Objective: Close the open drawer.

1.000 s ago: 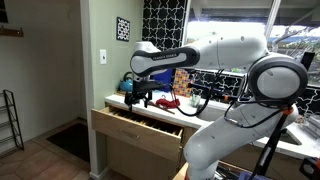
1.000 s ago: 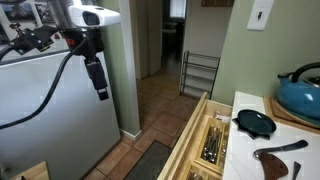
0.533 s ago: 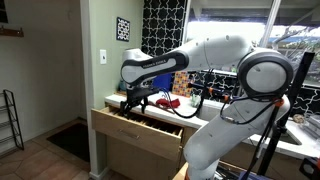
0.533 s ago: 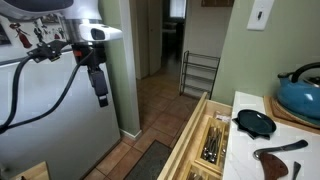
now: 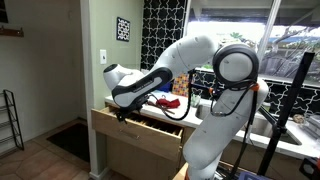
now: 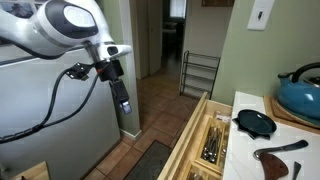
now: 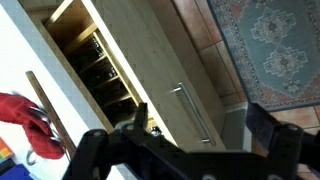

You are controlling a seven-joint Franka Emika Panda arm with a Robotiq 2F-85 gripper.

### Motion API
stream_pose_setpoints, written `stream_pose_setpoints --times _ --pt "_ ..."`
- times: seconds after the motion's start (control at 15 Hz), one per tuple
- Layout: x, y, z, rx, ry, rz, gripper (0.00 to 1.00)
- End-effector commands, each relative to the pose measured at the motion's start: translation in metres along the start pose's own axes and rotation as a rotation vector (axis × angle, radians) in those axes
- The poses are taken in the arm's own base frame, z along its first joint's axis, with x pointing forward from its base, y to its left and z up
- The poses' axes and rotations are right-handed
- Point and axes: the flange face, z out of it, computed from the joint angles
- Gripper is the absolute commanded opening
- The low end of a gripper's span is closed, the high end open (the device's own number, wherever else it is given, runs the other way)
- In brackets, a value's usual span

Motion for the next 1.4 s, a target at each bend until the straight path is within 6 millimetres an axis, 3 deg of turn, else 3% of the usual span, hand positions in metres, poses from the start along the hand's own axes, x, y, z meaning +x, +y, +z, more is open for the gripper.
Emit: stream_pose_setpoints --times 0.0,0.47,0.53,1.13,1.33 --pt "0.022 -0.008 0.033 -0.078 0.001 0.027 1.0" --pt "0.044 -0.012 0.087 -0.141 -0.064 0.03 1.0" --pt "0.037 -0.006 0.076 -0.128 -0.061 0.025 1.0" --pt "0.037 -0.009 0.074 -0.156 -0.064 0.019 1.0" --pt "0.035 -0.022 0.092 -0.305 -0.087 -0.051 1.0"
